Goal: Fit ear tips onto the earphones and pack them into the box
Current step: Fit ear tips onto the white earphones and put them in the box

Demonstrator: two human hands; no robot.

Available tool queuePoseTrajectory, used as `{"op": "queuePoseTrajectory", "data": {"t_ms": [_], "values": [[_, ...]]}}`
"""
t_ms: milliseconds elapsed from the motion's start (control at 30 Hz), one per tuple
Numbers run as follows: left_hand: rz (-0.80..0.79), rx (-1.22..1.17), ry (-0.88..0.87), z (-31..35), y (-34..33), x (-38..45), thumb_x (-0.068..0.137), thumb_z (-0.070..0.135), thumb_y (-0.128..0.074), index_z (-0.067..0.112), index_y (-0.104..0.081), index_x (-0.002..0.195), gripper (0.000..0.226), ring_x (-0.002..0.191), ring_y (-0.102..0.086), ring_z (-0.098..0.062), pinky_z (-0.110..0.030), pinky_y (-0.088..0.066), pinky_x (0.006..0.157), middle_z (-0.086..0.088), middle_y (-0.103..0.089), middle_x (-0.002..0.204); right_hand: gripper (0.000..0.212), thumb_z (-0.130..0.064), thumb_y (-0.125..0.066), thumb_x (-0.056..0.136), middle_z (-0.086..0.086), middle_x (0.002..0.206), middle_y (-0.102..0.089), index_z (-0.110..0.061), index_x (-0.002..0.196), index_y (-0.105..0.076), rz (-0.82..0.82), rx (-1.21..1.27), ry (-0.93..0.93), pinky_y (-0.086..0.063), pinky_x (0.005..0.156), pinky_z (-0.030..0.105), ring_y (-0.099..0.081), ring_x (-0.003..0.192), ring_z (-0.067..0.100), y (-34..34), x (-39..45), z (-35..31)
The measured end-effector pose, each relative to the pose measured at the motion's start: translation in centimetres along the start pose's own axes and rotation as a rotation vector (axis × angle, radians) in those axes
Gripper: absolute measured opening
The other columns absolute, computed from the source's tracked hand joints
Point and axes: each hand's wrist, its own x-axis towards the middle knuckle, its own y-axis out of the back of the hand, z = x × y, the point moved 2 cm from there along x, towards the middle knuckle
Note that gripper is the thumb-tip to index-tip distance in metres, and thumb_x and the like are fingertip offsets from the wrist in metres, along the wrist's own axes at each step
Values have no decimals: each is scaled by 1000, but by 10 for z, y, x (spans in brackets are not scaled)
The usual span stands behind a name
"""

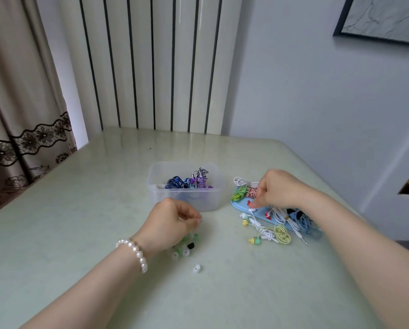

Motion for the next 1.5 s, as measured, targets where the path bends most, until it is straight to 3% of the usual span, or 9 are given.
{"op": "queuePoseTrajectory", "data": {"t_ms": [167,333,467,633,800,1000,1233,1400,1500], "values": [[1,43,-22,-1,-1,0,76,22,-72,29,-70,64,14,63,-57,-1,-4,-38,57,8,-70,72,49,-55,-66,71,-3,67,-44,-17,58,-38,0,-386,-58,-34,70,30,-44,82,22,-24,-17,-6],[12,36,-16,-3,1,2,76,22,-73,28,-70,65,14,62,-58,-7,-7,-41,54,5,-70,74,35,-51,-59,78,4,99,-58,-19,68,-48,-23,-410,-44,-33,90,36,-42,110,24,-36,-17,-12],[30,33,-20,-2,3,2,76,22,-73,31,-67,63,17,58,-54,-4,-6,-40,54,8,-67,72,27,-47,-70,71,-2,81,-51,-21,70,-60,78,-232,-69,-40,86,30,-47,102,20,-22,-20,-16],[44,-10,-18,-1,4,2,76,21,-73,29,-68,64,15,52,-54,-11,-20,-46,54,11,-65,66,17,-28,-77,68,-1,60,-61,-14,66,-68,250,297,-92,-36,52,23,-56,57,11,4,-21,-15],[43,-5,-25,-1,3,2,77,20,-72,27,-69,67,13,60,-60,-18,-17,-46,56,11,-66,67,13,-23,-74,69,7,70,-67,-13,64,-68,393,465,-113,-48,70,31,-60,70,22,11,-15,-4],[35,20,-48,-3,-1,3,77,19,-71,30,-68,66,16,66,-62,-8,-7,-44,60,9,-69,73,16,-18,-78,67,0,59,-61,-14,62,-64,467,616,-63,-41,61,25,-53,56,14,0,-12,4],[36,34,-46,-1,-4,1,78,20,-71,29,-68,68,14,66,-62,-6,-2,-39,62,10,-68,70,17,6,-65,71,16,61,-66,-7,63,-59,328,857,-92,-56,65,35,-68,60,31,-25,-6,4],[36,35,-43,-2,-4,0,78,20,-71,27,-70,70,11,68,-62,-6,-2,-39,62,10,-68,71,12,0,-63,77,7,59,-59,-7,68,-58,354,940,-5,-41,42,13,-55,42,2,-21,-13,-3],[42,-37,-27,0,-4,0,78,18,-72,27,-69,68,13,60,-58,-2,-8,-42,58,11,-66,67,18,-2,-59,80,7,59,-59,-10,64,-61,201,1055,83,-40,54,22,-54,57,14,-22,-18,-13]]}}
